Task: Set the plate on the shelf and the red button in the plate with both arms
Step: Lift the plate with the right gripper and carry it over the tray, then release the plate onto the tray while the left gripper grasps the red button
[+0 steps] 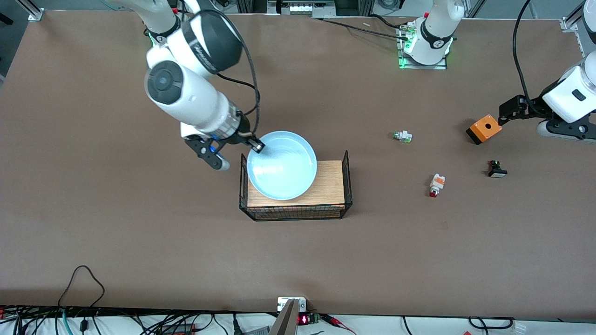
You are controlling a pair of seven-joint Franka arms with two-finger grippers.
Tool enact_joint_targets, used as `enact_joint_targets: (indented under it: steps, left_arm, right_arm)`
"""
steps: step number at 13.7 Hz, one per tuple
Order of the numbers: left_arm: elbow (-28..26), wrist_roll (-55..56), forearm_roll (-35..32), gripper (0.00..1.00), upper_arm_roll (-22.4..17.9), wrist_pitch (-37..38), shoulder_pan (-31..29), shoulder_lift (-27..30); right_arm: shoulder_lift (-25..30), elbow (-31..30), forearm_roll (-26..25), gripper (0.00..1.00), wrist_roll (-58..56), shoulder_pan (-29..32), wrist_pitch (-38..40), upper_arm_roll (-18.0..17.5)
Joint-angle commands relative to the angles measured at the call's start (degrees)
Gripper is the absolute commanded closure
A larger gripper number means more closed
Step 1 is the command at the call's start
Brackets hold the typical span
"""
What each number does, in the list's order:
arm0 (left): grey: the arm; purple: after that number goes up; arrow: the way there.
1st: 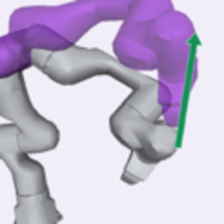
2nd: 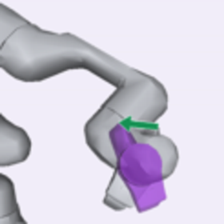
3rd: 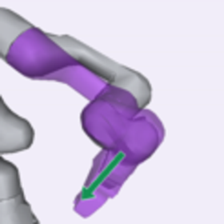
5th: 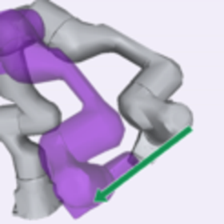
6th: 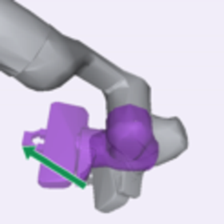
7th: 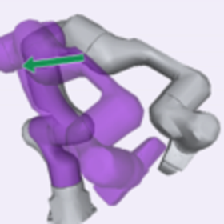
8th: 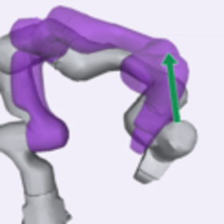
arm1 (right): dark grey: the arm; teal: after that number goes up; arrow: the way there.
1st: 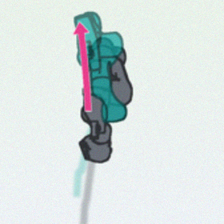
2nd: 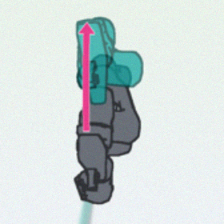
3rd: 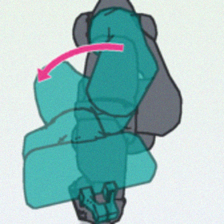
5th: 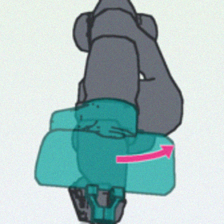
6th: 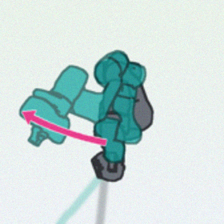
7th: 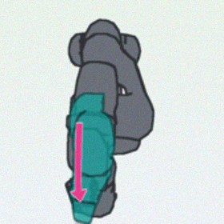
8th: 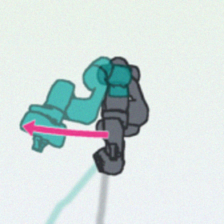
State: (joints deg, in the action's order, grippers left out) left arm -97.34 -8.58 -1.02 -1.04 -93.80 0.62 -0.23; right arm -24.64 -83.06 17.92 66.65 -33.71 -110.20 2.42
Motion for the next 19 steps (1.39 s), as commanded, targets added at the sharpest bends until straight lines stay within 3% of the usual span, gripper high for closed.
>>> enact_joint_targets:
  steps: [1,12,13,14,19]
  left_arm:
    - [1.5,-0.6,0.0,0.0,0.0,0.4,-0.1,-0.7]
    - [1.4,-0.6,0.1,0.0,-0.1,0.4,-0.4,-0.8]
    - [1.4,-0.6,0.0,0.0,-0.1,0.4,-0.3,-0.8]
    - [1.5,-0.3,0.1,0.0,-0.1,0.4,-0.3,-1.0]
    - [2.6,0.0,0.1,0.0,-0.1,0.5,-0.2,-1.9]
  right_arm:
    - [-1.9,1.9,1.1,1.0,1.0,-0.5,-0.2,0.7]
    - [-6.3,-1.4,0.1,1.0,-0.5,-2.6,-9.9,0.8]
    - [-6.4,-1.5,0.2,0.77,-0.5,-2.6,-9.9,0.9]
    - [-6.3,-1.5,0.3,0.01,0.1,-2.4,-10.1,1.1]
    - [0.4,-0.7,0.2,0.0,-1.1,-2.0,-7.0,1.4]
